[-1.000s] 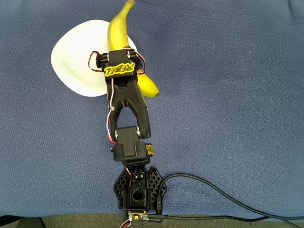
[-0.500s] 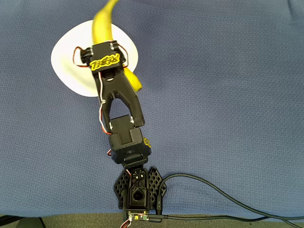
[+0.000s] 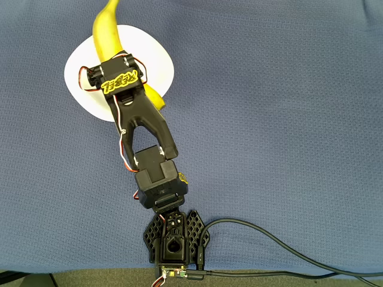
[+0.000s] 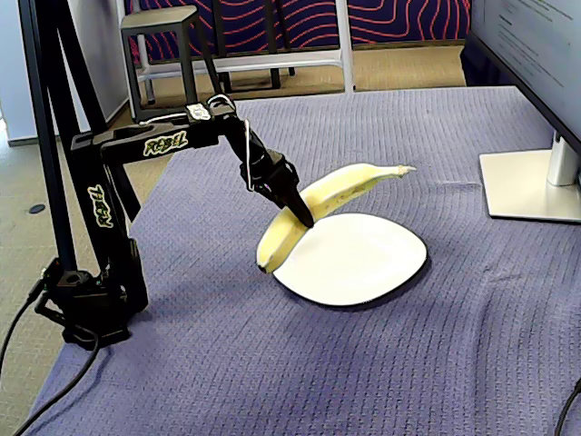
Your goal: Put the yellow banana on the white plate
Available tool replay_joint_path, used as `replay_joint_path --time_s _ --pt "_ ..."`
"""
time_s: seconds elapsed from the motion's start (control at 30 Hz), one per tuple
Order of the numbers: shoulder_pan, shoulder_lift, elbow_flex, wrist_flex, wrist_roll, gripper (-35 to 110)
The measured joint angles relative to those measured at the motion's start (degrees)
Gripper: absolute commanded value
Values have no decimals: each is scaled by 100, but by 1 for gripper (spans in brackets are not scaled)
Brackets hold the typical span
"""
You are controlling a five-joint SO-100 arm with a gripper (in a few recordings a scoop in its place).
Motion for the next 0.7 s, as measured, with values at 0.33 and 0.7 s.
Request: replay_joint_path --time_s 0.33,0.7 --pt "-202 -404 -123 -9 97 0" --pt "-202 -1274 -501 114 299 0"
